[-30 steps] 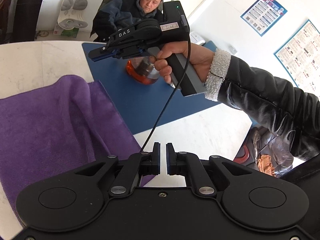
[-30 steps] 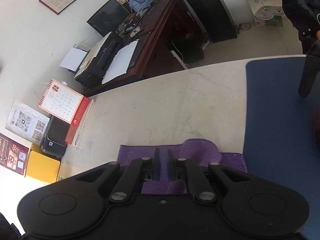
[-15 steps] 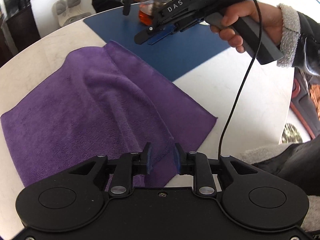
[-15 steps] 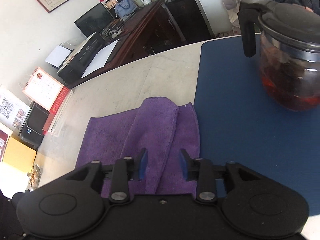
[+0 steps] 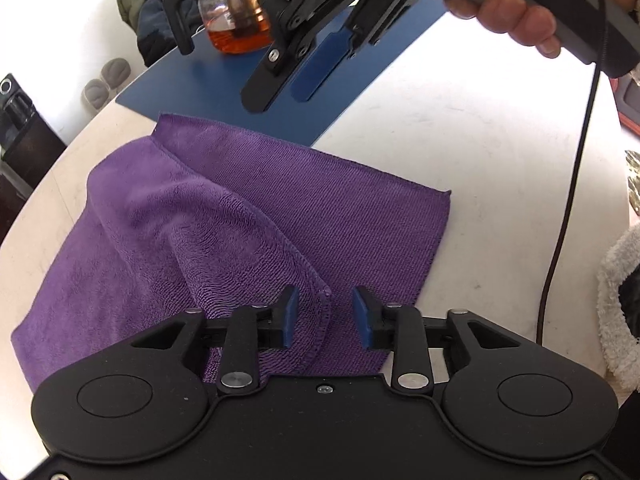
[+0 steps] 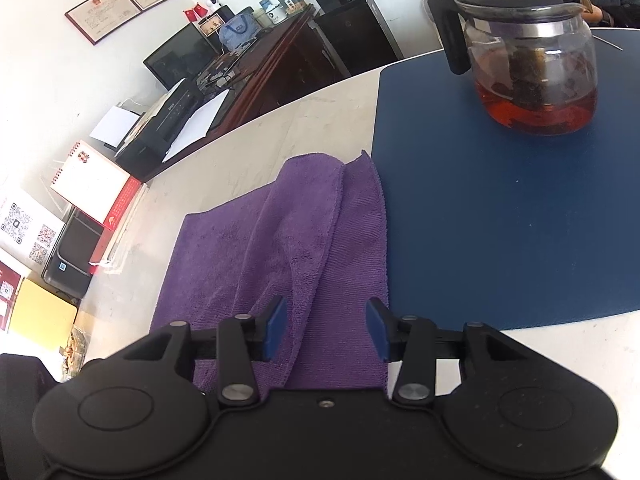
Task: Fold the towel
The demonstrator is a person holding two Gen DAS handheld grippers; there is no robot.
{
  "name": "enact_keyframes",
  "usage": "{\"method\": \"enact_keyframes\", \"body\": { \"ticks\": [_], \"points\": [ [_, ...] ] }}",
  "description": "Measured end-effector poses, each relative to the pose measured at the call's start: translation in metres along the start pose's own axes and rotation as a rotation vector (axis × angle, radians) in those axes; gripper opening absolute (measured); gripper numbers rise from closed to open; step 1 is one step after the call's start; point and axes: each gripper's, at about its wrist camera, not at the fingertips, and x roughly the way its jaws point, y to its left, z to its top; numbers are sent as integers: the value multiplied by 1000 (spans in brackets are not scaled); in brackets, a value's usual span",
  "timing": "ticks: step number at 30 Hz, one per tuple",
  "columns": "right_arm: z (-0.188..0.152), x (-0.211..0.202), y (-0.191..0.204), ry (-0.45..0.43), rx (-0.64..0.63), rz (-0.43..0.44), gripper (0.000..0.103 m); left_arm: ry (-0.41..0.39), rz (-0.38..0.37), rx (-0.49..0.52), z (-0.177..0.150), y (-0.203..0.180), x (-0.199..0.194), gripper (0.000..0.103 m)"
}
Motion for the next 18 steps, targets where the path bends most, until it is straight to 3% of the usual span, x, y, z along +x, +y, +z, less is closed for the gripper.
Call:
{"method": "enact_keyframes", "body": {
  "ticks": [4, 9, 18],
  "points": [
    [5, 0, -5, -7, 2, -8, 41, -2, -36, -64, 1, 8, 2, 4],
    [19, 13, -12, 12, 2, 2, 41, -27, -136, -227, 4, 33, -2, 3],
    [65, 61, -19, 75, 114, 153, 51, -214, -281, -408, 8, 67, -66, 3]
  ]
}}
